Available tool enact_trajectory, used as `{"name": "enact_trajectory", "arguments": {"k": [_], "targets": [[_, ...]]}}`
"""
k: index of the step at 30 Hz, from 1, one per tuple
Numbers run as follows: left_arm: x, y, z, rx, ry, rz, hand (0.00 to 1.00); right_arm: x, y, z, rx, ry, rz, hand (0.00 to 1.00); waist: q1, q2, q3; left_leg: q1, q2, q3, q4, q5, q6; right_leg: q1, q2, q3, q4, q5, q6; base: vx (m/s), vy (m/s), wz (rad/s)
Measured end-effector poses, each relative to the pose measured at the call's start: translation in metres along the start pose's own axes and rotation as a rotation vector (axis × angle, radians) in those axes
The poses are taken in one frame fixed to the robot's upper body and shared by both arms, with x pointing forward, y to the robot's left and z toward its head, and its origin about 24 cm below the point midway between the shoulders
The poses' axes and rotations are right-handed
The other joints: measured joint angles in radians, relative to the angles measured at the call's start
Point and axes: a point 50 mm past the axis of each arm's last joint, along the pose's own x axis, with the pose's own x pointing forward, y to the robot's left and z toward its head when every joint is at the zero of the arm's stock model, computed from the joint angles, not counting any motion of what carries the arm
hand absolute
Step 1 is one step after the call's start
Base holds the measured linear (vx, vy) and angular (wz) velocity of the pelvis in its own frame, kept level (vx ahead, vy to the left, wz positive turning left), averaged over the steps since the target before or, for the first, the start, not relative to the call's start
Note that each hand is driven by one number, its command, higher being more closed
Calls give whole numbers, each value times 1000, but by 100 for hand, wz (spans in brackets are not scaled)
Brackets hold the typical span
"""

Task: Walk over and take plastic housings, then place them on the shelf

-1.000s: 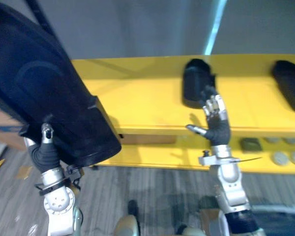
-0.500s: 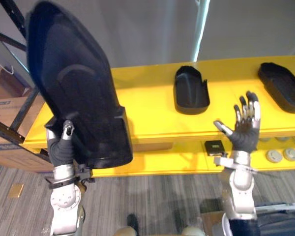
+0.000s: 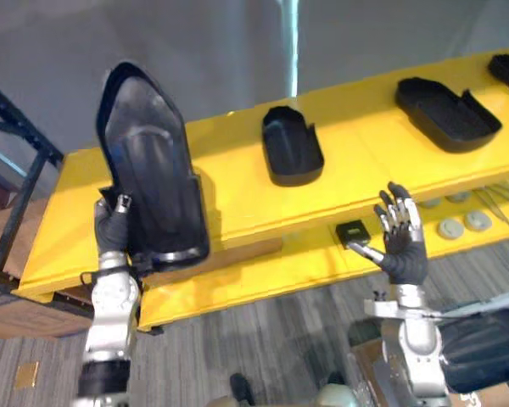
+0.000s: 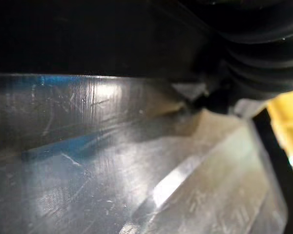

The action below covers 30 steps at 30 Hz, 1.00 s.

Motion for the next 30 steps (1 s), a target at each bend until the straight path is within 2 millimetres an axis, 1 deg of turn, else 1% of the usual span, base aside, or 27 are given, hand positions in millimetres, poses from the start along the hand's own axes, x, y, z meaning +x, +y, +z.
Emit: {"name": "enact_trajectory", "arguments": {"k": [1, 2, 3, 5, 6, 7, 8, 10, 12, 14, 15, 17, 20, 22, 25, 30], "targets": [[9, 3, -1, -15, 27, 29, 100, -1, 3, -2, 16, 18, 32, 0, -19, 1, 2, 0, 0, 0, 0, 0, 0, 0, 0, 1, 0, 0, 0, 34, 11, -14], [17, 4, -2, -27, 47, 44, 100, -3, 8, -4, 31, 34, 72, 0, -29, 4, 4, 1, 0, 1, 0, 0, 0, -3, 1, 6, 0, 0, 0, 24, 5, -7], [20, 3, -1, -27, 54, 50, 100, -5, 11, -5, 37, 43, 94, 0, -32, 7, 5, 1, 1, 3, 0, 0, 0, -7, 2, 10, 1, 0, 0, 13, 9, -12], [31, 4, 0, -14, 69, 66, 100, -7, 25, -5, 68, 52, 193, 0, -44, 18, 20, 2, 3, 18, 0, 0, 0, -14, 5, 26, 6, 0, 0, 12, 10, -17], [33, 4, 0, -8, 74, 67, 100, -7, 29, -5, 76, 50, 215, 0, -47, 21, 25, 3, 3, 19, 0, 0, 0, -15, 5, 27, 8, 0, 0, -1, 15, -12], [39, 3, 3, -7, 82, 72, 100, -7, 33, -4, 100, 50, 247, 0, -54, 25, 34, 3, 3, 21, 0, 0, 0, -20, 5, 30, 10, 0, 0, -21, 16, -8], [46, 2, 6, -7, 91, 77, 100, -8, 34, -5, 115, 57, 265, 0, -55, 29, 41, 2, 3, 23, 0, 0, 0, -27, 4, 35, 16, -1, 0, -22, 19, -8], [55, 3, 9, -7, 112, 82, 100, -7, 39, -6, 125, 73, 307, 0, -63, 29, 59, 2, 6, 26, 0, 0, 0, -32, 5, 47, 21, -2, -2, -15, 17, -10], [61, 8, 9, 18, 169, 98, 100, -8, 43, -7, 133, 89, 347, 0, -68, 29, 77, -2, 8, 37, 0, 0, 0, -50, 6, 56, 34, -3, -3, -9, 13, -15], [63, 12, 3, 51, 222, 102, 100, -7, 49, -7, 145, 92, 373, 0, -72, 29, 78, -11, 8, 48, 0, 0, 0, -69, 6, 67, 45, -3, -4, 9, 13, -12], [64, 9, 0, 78, 266, 91, 100, -6, 54, -4, 159, 83, 397, 0, -71, 28, 85, -20, 8, 51, 0, 2, 3, -83, 6, 75, 52, -3, -4, 22, 15, -7], [64, 8, -5, 91, 315, 90, 100, -5, 58, 0, 166, 67, 418, 0, -74, 22, 95, -20, 8, 53, 0, 2, 3, -88, 6, 78, 59, -4, -6, 0, 0, 0], [65, 12, -9, 113, 366, 95, 100, -5, 66, 4, 184, 57, 452, 0, -74, 20, 107, -32, 8, 52, 0, 4, 5, -103, 6, 78, 66, -6, -7, 0, 0, 0], [66, 16, -11, 129, 394, 101, 100, -5, 70, 3, 192, 67, 463, 0, -71, 17, 118, -33, 8, 53, 1, 4, 5, -110, 6, 79, 78, -10, -11, 0, 0, 0], [69, 22, -9, 139, 397, 115, 100, -6, 71, 3, 197, 74, 455, 0, -67, 14, 138, -33, 9, 52, 7, 4, 5, -117, 5, 80, 98, -20, -15, 0, 0, 0], [70, 24, -9, 146, 400, 112, 100, -6, 70, 2, 192, 81, 448, 0, -63, 14, 139, -39, 10, 53, 10, 4, 5, -133, 4, 84, 120, -31, -16, 0, 0, 0]]}}
